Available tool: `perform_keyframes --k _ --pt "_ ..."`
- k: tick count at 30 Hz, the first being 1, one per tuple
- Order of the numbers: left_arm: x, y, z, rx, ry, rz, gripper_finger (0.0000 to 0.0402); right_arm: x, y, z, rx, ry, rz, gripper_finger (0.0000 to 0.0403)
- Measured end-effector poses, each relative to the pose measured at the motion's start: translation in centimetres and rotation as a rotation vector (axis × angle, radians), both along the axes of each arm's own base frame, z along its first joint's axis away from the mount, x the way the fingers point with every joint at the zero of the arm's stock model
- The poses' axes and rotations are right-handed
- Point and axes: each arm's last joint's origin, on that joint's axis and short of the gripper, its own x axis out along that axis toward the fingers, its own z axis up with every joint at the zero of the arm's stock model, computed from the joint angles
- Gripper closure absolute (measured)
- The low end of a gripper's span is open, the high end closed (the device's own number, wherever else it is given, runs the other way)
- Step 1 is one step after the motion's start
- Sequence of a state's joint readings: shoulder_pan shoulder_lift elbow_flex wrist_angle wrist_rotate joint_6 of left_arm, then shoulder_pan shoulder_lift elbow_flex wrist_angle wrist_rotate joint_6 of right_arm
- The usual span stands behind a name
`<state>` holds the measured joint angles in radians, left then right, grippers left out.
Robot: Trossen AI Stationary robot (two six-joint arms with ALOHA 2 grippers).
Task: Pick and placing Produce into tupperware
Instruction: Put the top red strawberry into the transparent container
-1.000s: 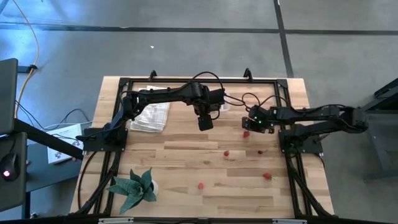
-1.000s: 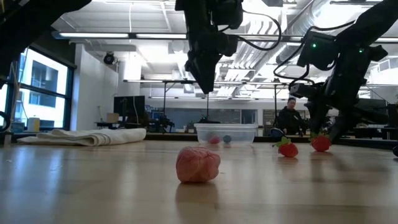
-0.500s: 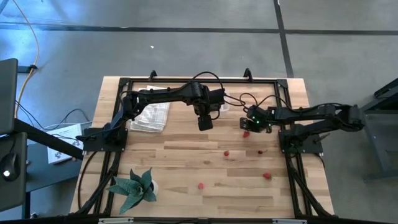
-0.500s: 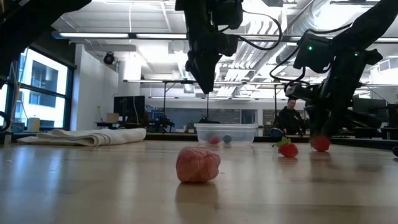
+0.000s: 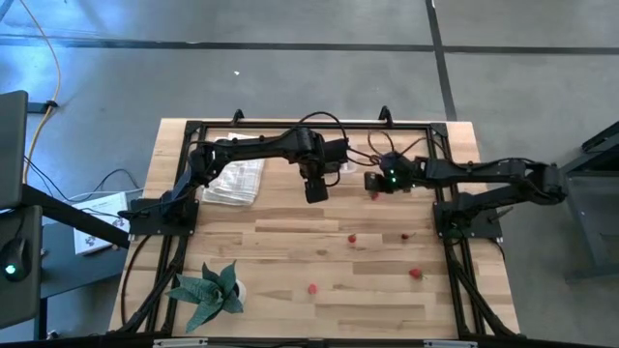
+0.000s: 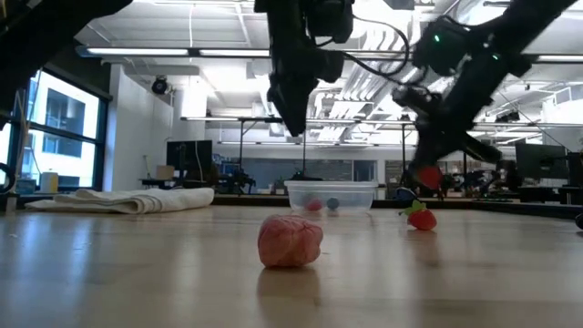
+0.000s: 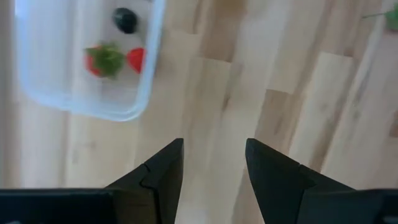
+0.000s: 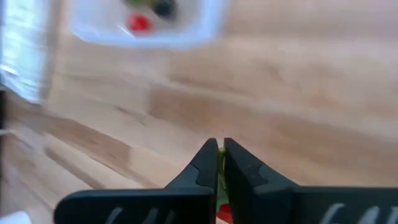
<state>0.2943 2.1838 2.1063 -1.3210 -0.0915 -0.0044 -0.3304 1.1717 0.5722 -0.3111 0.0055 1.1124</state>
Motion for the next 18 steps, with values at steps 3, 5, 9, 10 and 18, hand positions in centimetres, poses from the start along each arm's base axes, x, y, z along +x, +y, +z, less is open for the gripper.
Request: perform_keyframes --k 3,5,9,10,18 --pt "-1.1 -0.2 1.6 0.047 0.014 0.013 0.0238 0.7 -1.0 2.0 -0.082 -0.038 0.022 0.0402" --pt "-1.9 -0.3 3.2 0.081 -0.01 0.035 0.0238 1.0 -1.7 3.1 -0.137 -0.052 0.031 0.0402" --pt "-3.9 -0.8 6.6 0.128 -0.073 0.071 0.0238 1.1 -3.3 4.7 -0.228 -0.059 0.023 0.0402" --pt "-4.4 -1.0 7.5 0.134 -0.097 0.079 0.0238 1.2 -3.7 5.0 -0.245 -0.058 0.023 0.0402" --pt "-6.9 -1.6 11.2 0.187 -0.202 0.148 0.0238 4.4 -7.1 5.7 -0.297 -0.042 0.145 0.0403"
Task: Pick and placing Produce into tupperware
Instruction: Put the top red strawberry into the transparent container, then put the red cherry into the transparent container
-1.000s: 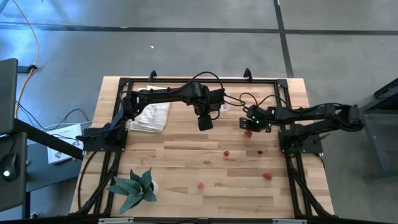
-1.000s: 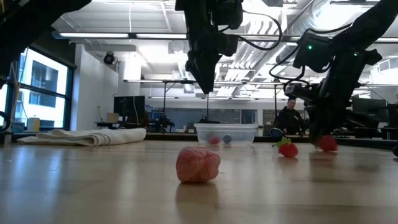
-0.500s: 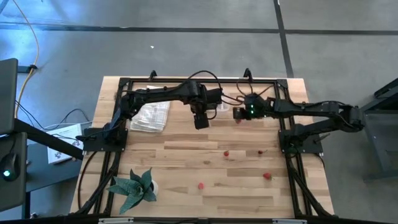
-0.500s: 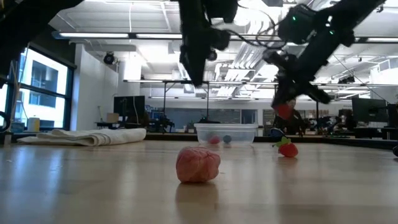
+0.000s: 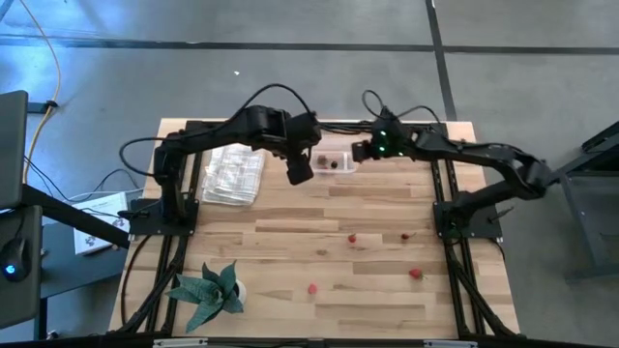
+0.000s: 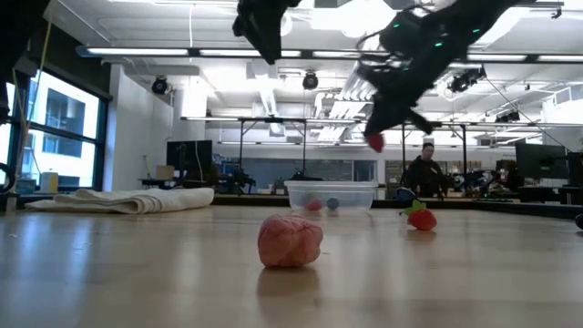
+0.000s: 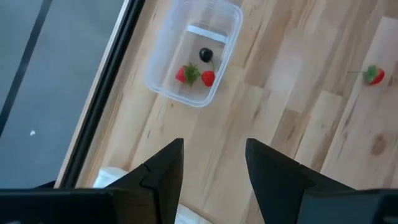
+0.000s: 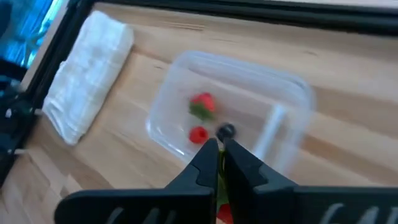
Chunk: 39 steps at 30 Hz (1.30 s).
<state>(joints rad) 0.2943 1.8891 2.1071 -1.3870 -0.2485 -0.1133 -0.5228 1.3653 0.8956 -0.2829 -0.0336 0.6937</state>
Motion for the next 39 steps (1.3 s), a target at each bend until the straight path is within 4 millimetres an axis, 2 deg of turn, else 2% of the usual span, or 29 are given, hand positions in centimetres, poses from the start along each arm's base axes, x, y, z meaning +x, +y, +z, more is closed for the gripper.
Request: perform_keyframes --k 9,16,23,33,39 --pt "-0.1 0.0 0.1 -0.002 0.001 0.007 0.0238 6.5 -3.6 -1.7 -0.014 0.129 0.188 0.0403" --pt "-0.1 0.0 0.0 -0.005 0.001 0.014 0.0238 8.8 -4.9 -4.4 0.029 0.259 0.265 0.0403" --pt "-0.1 0.0 0.0 -0.008 0.001 0.012 0.0238 9.0 -5.1 -4.2 0.023 0.255 0.299 0.0382" --pt "-0.1 0.0 0.0 -0.003 0.005 -0.002 0.0238 8.7 -5.1 -4.2 0.074 0.246 0.327 0.0301" --pt "-0.1 0.0 0.0 -0.001 0.006 -0.01 0.0238 7.3 -3.1 -1.3 0.077 0.284 0.347 0.028"
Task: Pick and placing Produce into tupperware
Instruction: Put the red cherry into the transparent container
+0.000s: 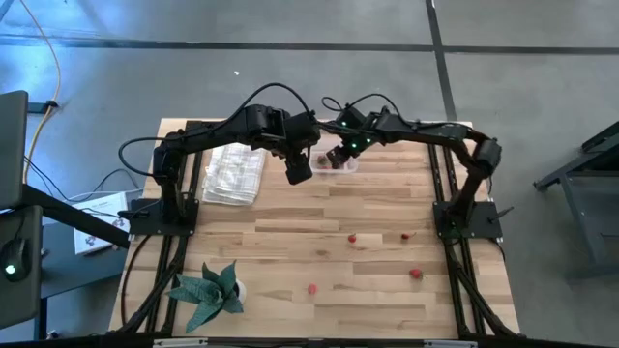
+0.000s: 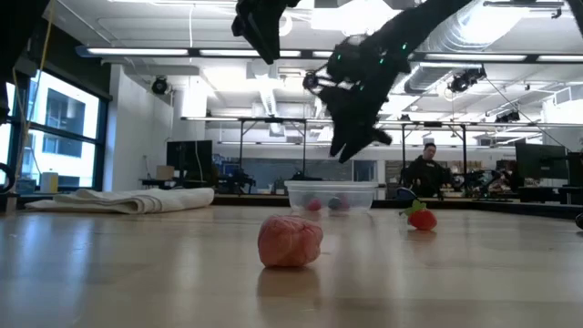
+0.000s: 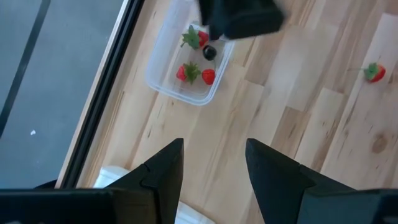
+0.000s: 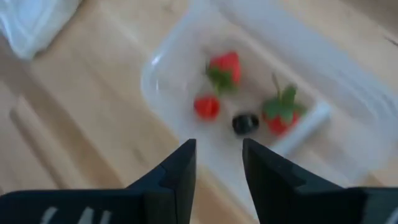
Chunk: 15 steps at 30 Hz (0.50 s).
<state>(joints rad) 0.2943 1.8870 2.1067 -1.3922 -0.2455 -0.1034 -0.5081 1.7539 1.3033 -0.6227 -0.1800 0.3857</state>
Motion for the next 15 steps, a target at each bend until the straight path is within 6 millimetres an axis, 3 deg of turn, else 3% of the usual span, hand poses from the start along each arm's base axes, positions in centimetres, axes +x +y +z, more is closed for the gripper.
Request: perform_keyframes --k 9,15 --pt "0.8 0.0 -0.5 -0.009 -0.018 -0.126 0.0238 -5.3 6.3 6.3 -0.056 0.181 0.025 0.0279" --pt "2.9 -0.9 -3.0 -0.022 -0.073 -0.331 0.0238 -8.7 10.3 9.2 -0.025 0.217 -0.05 0.0279"
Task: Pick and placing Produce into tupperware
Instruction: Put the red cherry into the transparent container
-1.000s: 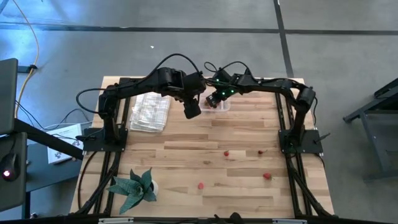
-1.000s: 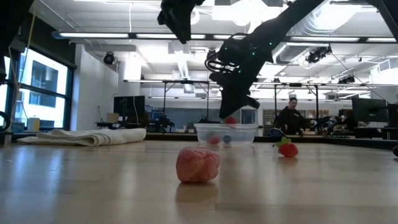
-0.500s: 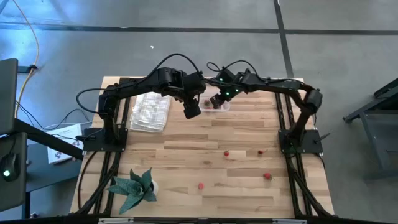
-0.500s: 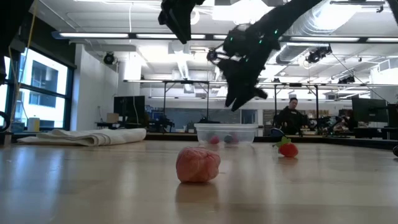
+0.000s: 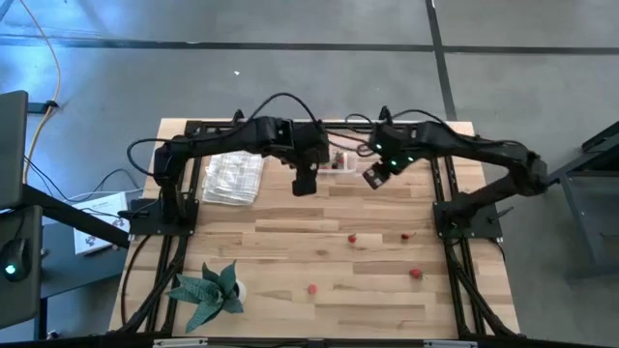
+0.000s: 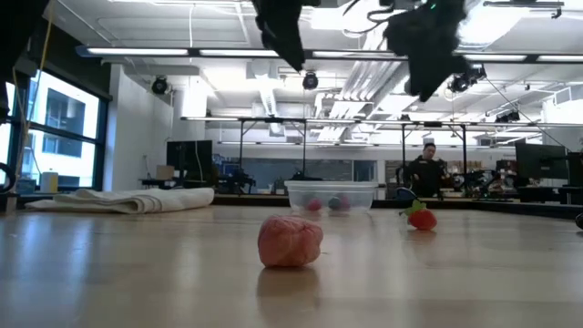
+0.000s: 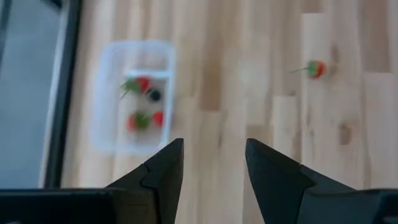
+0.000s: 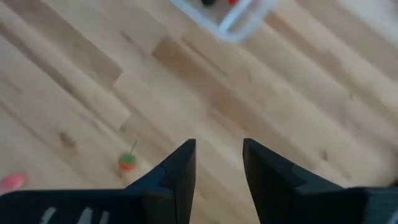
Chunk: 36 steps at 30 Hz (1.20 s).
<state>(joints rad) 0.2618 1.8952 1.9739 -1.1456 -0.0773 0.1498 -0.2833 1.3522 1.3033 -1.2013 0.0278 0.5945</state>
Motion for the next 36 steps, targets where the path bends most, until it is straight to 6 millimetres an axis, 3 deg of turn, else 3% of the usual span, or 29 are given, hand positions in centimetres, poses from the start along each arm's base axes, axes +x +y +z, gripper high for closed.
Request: perform_keyframes --k 5,10,16,24,30,36 --pt "1.7 -1.7 -4.1 0.017 -0.007 -0.191 0.0238 -1.7 2.7 1.1 0.013 0.016 -0.018 0.0279" --pt "1.9 -3.9 -6.6 0.01 0.035 -0.281 0.0238 -2.5 4.8 1.1 0.035 0.086 -0.008 0.0279" --pt "1.9 -4.3 -6.7 -0.016 0.038 -0.228 0.0238 -4.1 7.8 -0.3 0.075 0.285 0.003 0.0279" --pt "1.7 -3.8 -6.6 -0.019 0.033 -0.2 0.0238 -5.4 11.8 -3.3 0.154 0.431 0.198 0.0279" --pt "1.8 -3.8 -6.6 -0.034 0.025 -0.171 0.0238 -6.4 12.9 -6.4 0.15 0.414 0.273 0.0279" --pt "1.7 -3.8 -6.6 -0.057 0.018 -0.127 0.0238 -7.5 12.4 -10.8 0.187 0.328 0.307 0.0279"
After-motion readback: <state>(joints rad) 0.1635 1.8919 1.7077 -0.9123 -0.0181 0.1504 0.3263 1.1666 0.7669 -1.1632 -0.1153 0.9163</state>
